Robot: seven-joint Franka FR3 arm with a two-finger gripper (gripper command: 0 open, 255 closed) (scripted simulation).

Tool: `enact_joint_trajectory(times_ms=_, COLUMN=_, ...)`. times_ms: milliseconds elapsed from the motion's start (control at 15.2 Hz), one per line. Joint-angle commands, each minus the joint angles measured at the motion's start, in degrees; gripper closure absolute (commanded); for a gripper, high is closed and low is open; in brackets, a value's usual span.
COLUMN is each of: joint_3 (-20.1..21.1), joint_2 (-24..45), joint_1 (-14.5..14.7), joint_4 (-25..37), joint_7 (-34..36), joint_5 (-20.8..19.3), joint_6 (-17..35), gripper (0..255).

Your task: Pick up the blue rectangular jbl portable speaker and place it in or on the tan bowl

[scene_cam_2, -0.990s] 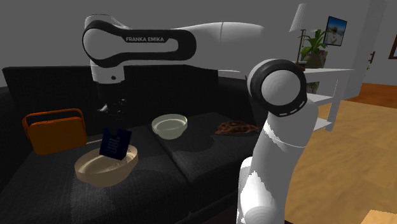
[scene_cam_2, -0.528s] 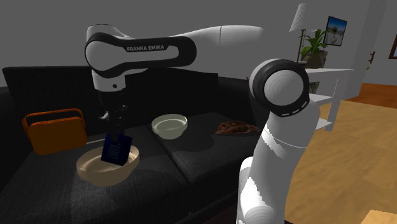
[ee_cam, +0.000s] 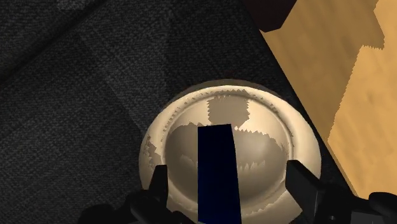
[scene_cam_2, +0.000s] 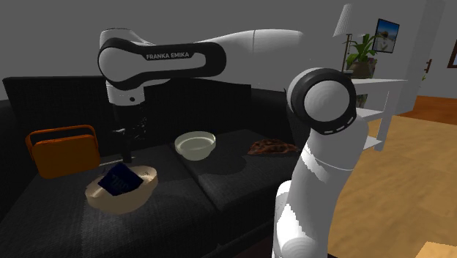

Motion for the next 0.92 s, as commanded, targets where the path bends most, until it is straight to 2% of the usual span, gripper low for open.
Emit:
enact_joint_trajectory(times_ms=0, joint_3=0.00, joint_2=0.00, joint_1=0.00, joint_4=0.00, joint_7=0.00, joint_5=0.00, joint_6=0.00, gripper=0)
enact_joint_trajectory(times_ms=66, joint_3=0.00, joint_2=0.00, joint_1=0.00, joint_4=0.00, joint_7=0.00, joint_5=0.00, joint_6=0.00, gripper=0)
enact_joint_trajectory(times_ms=330, joint_3=0.10, joint_2=1.67, joint_1=0.05, joint_4=9.19, joint_7=-0.04, joint_5=0.05, joint_6=-7.51, gripper=0)
enact_joint_trajectory(times_ms=858, joint_3=0.10, joint_2=1.67, joint_1=0.05, joint_4=9.19, joint_7=-0.04, joint_5=0.05, joint_6=-7.51, gripper=0)
